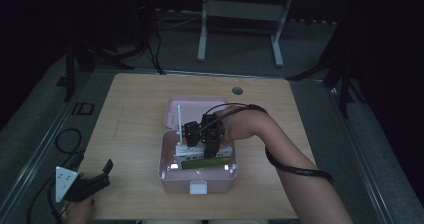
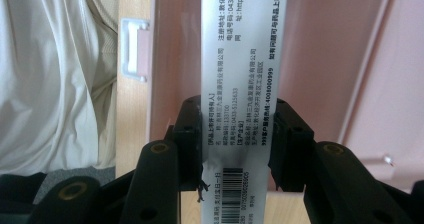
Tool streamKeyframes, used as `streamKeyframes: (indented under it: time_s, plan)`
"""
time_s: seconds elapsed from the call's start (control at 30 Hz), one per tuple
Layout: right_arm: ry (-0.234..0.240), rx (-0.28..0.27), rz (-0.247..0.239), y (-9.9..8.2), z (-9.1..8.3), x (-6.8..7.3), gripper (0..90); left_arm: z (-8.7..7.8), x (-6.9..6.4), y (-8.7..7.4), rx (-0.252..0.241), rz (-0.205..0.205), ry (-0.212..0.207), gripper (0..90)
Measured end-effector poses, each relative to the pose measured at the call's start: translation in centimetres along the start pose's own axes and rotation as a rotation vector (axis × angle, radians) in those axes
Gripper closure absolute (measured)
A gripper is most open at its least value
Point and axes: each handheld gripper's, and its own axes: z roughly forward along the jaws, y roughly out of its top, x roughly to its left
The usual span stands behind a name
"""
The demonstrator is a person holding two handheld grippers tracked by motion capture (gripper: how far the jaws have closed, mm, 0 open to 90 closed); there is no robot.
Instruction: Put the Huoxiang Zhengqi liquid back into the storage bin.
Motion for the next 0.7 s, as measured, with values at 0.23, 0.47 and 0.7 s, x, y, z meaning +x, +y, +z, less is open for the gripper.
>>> streamKeyframes:
  time_s: [0.23, 0.47, 0.7]
  plan:
    - [0.024, 0.01, 0.011, 0.1, 2.2, 0.0, 62.4, 0.0, 0.0, 0.0, 0.002, 0.001, 0.0, 0.3]
    - [0.047, 0.009, 0.035, -0.2, 4.9, -0.1, 62.4, 0.0, 0.0, 0.0, 0.001, -0.001, 0.0, 0.3]
    - [0.071, 0.015, 0.063, -0.4, 7.5, -0.2, 62.4, 0.0, 0.0, 0.0, 0.0, -0.002, -0.001, 0.3]
